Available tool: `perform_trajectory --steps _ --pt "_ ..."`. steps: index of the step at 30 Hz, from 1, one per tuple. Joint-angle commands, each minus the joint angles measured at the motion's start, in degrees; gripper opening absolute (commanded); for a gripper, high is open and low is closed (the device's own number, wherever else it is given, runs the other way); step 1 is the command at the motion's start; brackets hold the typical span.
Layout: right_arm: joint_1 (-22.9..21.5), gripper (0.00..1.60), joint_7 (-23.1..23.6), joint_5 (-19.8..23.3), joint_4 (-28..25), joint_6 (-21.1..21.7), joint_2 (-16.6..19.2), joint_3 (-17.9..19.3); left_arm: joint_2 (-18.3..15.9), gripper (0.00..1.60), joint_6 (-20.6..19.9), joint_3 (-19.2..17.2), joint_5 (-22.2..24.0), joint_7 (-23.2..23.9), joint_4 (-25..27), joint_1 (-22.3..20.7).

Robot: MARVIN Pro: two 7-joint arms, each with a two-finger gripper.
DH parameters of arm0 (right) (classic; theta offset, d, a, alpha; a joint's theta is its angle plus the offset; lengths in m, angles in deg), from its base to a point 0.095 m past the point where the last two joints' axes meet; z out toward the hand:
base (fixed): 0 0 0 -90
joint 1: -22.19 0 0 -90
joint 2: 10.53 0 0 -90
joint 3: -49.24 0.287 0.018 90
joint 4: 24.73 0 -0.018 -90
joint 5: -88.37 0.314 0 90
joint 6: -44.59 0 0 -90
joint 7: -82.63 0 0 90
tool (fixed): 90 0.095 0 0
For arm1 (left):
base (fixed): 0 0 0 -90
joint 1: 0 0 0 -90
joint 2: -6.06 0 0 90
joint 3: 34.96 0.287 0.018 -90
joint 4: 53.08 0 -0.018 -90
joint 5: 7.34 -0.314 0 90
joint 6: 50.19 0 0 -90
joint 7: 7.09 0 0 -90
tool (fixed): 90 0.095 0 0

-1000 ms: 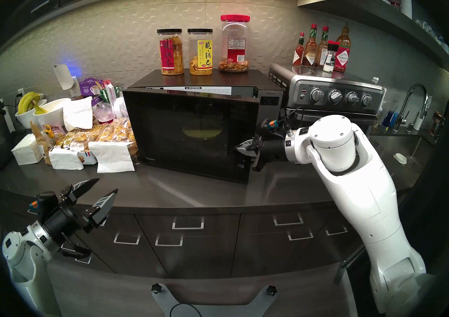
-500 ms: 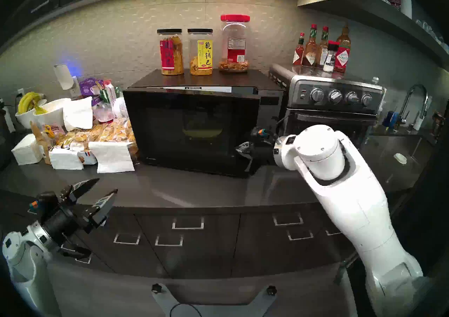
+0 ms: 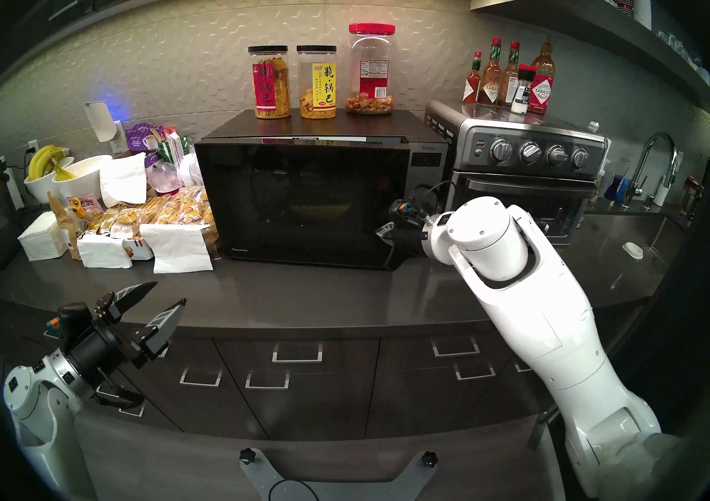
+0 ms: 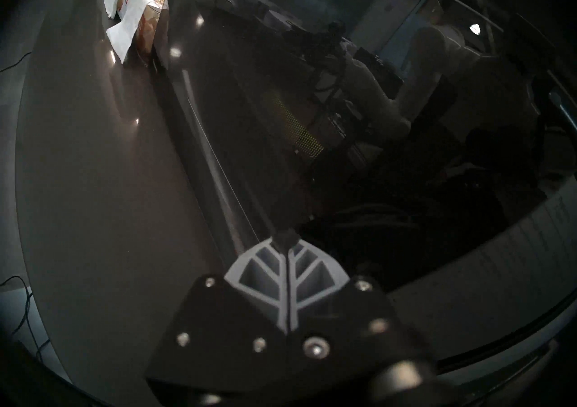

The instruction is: Open the microwave, put the plate inside, and close the door

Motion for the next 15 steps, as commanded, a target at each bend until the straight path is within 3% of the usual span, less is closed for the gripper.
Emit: perform_trajectory --steps 1,15 --pt "-4.79 0.0 -0.73 -0.71 1.18 -0.5 -2.08 -0.02 0.05 1.6 -0.08 -0.1 0.16 -0.05 0.97 -0.14" --pt "-8.42 0.0 -0.61 -2.13 5.18 -1.16 -3.87 -0.85 0.1 1.6 -0.1 -0.12 0.12 0.0 0.97 -0.18"
